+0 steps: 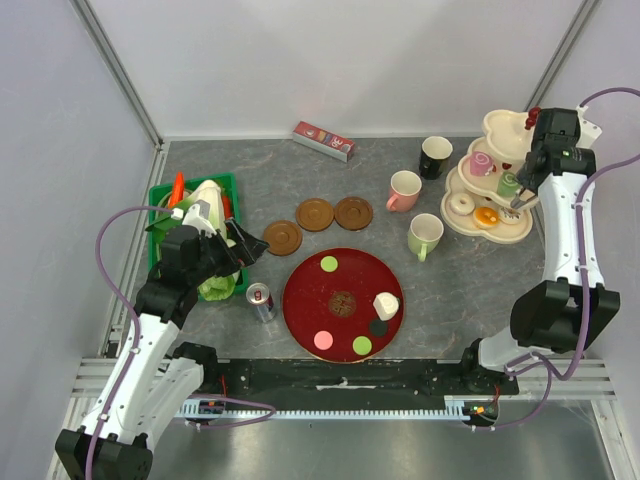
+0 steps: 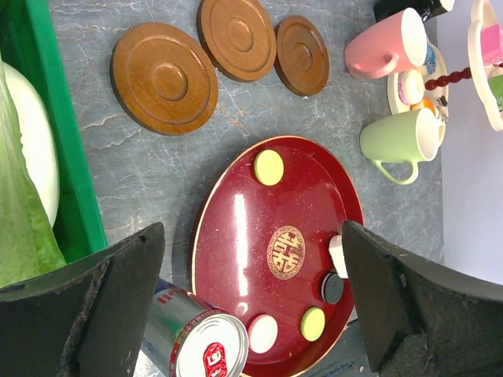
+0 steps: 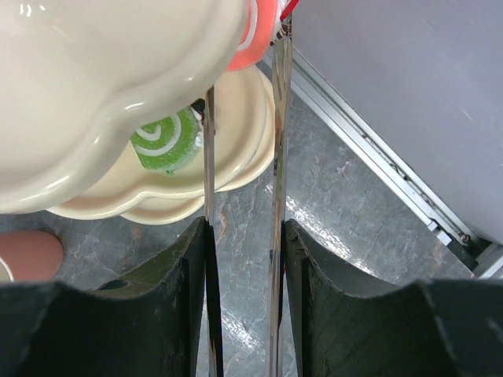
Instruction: Serve the afternoon tea
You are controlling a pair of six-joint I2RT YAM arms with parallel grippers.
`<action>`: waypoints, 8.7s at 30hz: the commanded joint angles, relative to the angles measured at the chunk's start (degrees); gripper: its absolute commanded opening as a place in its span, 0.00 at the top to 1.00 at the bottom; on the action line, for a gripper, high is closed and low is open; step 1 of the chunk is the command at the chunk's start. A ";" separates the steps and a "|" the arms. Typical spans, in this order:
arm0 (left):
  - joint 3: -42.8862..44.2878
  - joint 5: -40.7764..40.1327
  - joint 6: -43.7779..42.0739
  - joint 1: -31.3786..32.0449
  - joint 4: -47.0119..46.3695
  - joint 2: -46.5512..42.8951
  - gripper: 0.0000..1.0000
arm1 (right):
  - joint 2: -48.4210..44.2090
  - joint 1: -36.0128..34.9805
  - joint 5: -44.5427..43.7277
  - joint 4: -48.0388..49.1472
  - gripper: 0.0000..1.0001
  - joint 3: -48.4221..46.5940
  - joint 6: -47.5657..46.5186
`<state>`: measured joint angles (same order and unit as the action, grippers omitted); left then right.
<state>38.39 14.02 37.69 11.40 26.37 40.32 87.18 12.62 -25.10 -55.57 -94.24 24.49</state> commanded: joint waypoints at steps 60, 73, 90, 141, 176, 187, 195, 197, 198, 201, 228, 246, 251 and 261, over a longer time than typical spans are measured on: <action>0.19 -0.57 0.98 0.12 -1.76 0.73 0.01 | -18.17 0.38 5.59 -0.94 0.40 8.27 2.23; 0.02 -0.84 0.89 0.12 -1.76 1.17 0.01 | -29.33 0.30 26.58 -8.49 0.41 6.62 -0.76; 1.16 -0.49 0.98 0.12 -1.15 4.77 0.01 | -27.70 -34.26 33.74 1.69 0.40 16.54 6.00; 0.02 -3.39 0.80 0.12 0.44 9.61 0.02 | -6.93 -81.26 3.66 -27.93 0.37 22.17 10.84; 0.63 -2.42 0.54 0.20 0.61 9.34 0.02 | -2.64 -71.09 -27.17 -27.84 0.63 -5.50 11.99; 0.02 -1.37 0.72 0.12 -0.44 9.34 0.02 | 7.65 -50.78 -34.91 -14.58 0.63 -13.42 -6.55; -0.34 -1.01 0.72 0.12 -0.97 8.73 0.02 | 16.35 -44.09 -36.86 -2.45 0.63 -17.91 -18.67; -0.16 -0.84 0.72 0.20 -1.06 8.29 0.02 | 19.07 -42.60 -36.95 -0.60 0.63 -19.92 -20.09; -0.16 -0.58 0.72 0.12 -1.06 7.94 0.02 | 20.56 -41.90 -37.21 0.37 0.63 -20.80 -21.05; -0.51 -0.13 0.89 0.20 -1.50 7.32 0.02 | 24.70 -39.96 -38.08 3.09 0.63 -24.57 -23.96; -0.78 0.13 0.89 0.12 -2.90 7.85 0.02 | 34.38 -30.20 -48.99 12.68 0.59 -20.03 -38.02; -0.86 -0.05 0.72 0.20 -2.90 7.32 0.02 | 31.56 -29.58 -46.79 9.08 0.50 -16.33 -35.92; -0.77 -0.93 0.72 0.20 -2.55 7.58 0.02 | 31.39 -29.50 -46.27 8.81 0.48 -17.21 -35.30; -0.69 -0.84 0.80 0.20 -2.55 7.59 0.02 | 29.37 -29.59 -42.31 8.73 0.49 -19.31 -33.55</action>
<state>37.43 13.58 37.69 11.40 25.58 48.34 121.12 -17.02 -68.64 -46.65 -109.80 -10.59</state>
